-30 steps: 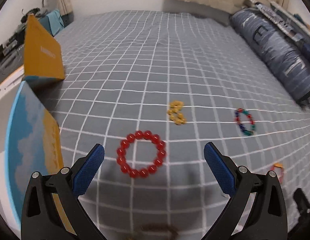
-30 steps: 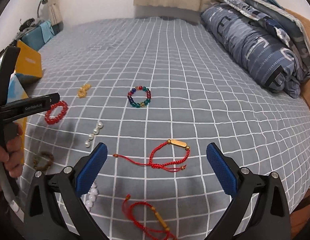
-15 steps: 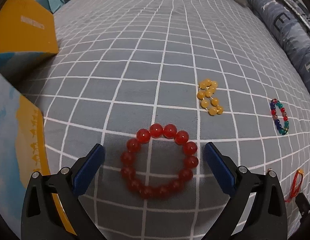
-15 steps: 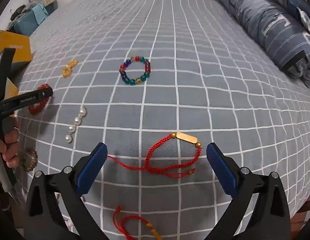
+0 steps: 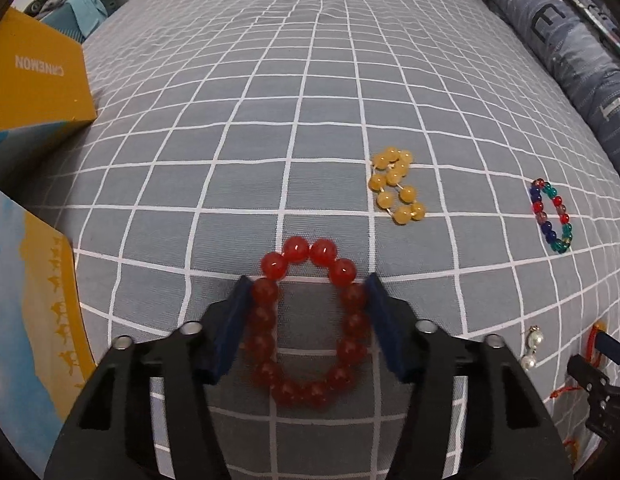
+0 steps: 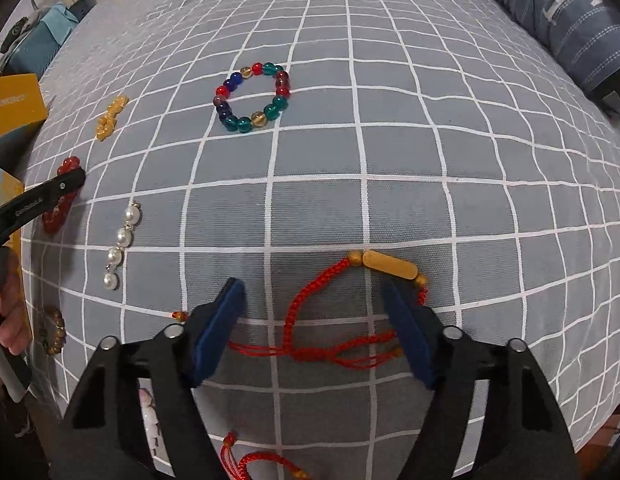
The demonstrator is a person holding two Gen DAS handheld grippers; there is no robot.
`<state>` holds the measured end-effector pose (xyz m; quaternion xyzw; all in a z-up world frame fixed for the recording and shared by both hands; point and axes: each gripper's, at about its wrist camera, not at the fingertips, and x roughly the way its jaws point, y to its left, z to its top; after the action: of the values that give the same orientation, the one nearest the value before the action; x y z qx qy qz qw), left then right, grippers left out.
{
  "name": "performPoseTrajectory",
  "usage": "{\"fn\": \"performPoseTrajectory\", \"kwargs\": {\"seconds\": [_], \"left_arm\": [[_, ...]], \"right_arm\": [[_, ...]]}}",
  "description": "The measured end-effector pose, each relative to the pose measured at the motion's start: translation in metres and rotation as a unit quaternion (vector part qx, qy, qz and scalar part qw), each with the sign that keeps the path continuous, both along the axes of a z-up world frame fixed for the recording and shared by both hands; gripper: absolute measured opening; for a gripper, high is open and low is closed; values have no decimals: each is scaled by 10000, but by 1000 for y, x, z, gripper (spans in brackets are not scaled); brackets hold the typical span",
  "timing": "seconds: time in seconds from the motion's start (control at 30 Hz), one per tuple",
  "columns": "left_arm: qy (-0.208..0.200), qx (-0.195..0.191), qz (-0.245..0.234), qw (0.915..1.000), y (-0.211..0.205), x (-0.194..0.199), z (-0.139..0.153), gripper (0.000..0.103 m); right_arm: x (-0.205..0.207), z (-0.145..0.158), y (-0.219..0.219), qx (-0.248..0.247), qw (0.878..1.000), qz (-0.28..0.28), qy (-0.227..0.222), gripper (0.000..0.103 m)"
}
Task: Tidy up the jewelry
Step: 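Grasp the red bead bracelet with left tool while right tool grasps red string bracelet, then carry both held bracelets over to the open white box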
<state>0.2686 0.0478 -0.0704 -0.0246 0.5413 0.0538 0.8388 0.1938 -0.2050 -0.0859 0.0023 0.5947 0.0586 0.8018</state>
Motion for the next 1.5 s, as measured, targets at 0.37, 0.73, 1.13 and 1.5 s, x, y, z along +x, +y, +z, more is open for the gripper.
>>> {"fn": "performPoseTrajectory", "kwargs": {"seconds": [0.37,0.73,1.13,1.5], "left_arm": [[-21,-144,-129,9998,-12,-17,7,13],[-3,-250,-187,9995,-22,-31,18,13],[-122,-293,-214,9993,-28,-48,38,13],[-305,-265,-268,9988,-28,-61,62,13]], "right_arm": [[0,9,-19,60,9997,-156,167,4],[-7,28,-33,86,9998,-191,0,3],[-10,51,-35,85,9996,-129,-220,3],[-10,61,-19,7,9991,-39,-419,3]]}}
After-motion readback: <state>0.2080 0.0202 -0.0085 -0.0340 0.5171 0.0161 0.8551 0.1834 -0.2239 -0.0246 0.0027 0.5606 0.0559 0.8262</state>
